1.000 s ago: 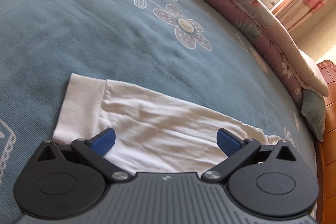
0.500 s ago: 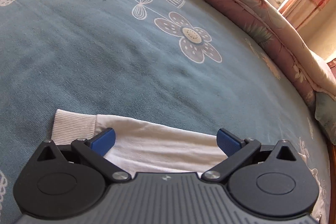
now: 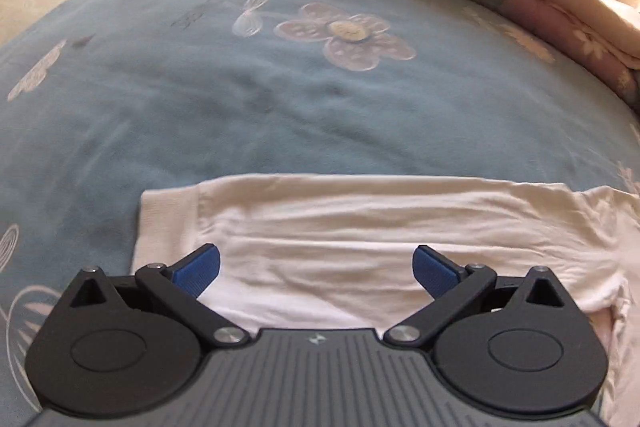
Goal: Fold clothes
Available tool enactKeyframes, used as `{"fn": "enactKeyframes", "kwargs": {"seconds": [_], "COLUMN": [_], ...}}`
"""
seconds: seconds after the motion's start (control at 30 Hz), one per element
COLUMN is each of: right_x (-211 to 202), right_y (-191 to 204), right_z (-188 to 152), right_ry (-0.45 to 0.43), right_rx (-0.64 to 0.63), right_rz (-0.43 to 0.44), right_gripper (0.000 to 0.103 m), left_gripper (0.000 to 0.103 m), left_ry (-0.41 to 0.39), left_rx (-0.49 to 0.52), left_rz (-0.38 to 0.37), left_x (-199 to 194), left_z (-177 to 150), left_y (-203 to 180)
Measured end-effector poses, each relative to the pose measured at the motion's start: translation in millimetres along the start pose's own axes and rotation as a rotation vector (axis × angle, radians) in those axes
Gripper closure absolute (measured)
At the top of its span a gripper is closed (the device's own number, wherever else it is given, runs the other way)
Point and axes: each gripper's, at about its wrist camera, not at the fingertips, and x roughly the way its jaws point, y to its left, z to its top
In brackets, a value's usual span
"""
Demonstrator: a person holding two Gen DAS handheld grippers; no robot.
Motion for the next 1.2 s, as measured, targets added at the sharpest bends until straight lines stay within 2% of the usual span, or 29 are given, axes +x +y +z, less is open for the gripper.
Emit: {"fn": "enactKeyframes", "kwargs": {"seconds": [0.1,0.17,0.27,0.33,0.4,0.47,0.57,0.6,0.67,0.7,0.83,0.87,0.97,1.07,1.13,1.2], "right_x": [0,-1,-1,-2,-2,-3,-4,-4,-4,-4,-3,-3,-4,-3,-2,-1], "right_y": [0,0,0,0,-1,-2,-3,-3,-3,-3,-4,-5,-11,-16,-17,-16], "right_z": [0,-2,-3,-4,-5,-6,-9,-9,-9,-8,-1,1,7,6,3,2], "right_ry": [-0.005,-0.011,-0.02,-0.025,-0.03,-0.036,-0.049,-0.051,-0.05,-0.047,-0.004,0.008,0.024,0.019,0.009,-0.003], "right_rx": [0.001,0.0,-0.002,-0.004,-0.011,-0.022,-0.039,-0.041,-0.043,-0.044,-0.052,-0.053,-0.04,-0.029,-0.042,-0.054], "right_rz": [0.0,0.002,0.003,0.005,0.012,0.022,0.033,0.034,0.037,0.038,0.046,0.053,0.077,0.084,0.079,0.08], "right_gripper": [0.0,0.0,0.0,0.0,0.0,0.0,0.0,0.0,0.0,0.0,0.0,0.0,0.0,0.0,0.0,0.0], "left_gripper": [0.001,0.001,0.001,0.001,0.001,0.001,0.001,0.001,0.001,0.001,0.001,0.001,0.001,0.001,0.001,0.001], "left_ry": [-0.047,-0.067,-0.088,-0.062,-0.004,0.019,0.09,0.091,0.069,0.081,0.103,0.111,0.157,0.189,0.152,0.109], "left_rx": [0.105,0.178,0.267,0.283,0.269,0.256,0.235,0.223,0.19,0.148,0.023,0.001,-0.061,-0.139,-0.15,-0.179], "left_rz": [-0.071,-0.091,-0.069,-0.035,-0.003,-0.006,-0.012,-0.028,-0.11,-0.186,-0.392,-0.418,-0.43,-0.42,-0.351,-0.321], "left_x": [-10,-7,9,25,36,36,24,20,11,10,27,34,65,92,101,105], "left_z": [2,0,-11,-21,-34,-48,-39,-32,-14,-2,29,34,38,36,37,43], "left_y": [-51,-88,-131,-143,-143,-135,-133,-136,-146,-153,-187,-196,-212,-209,-203,-197]}}
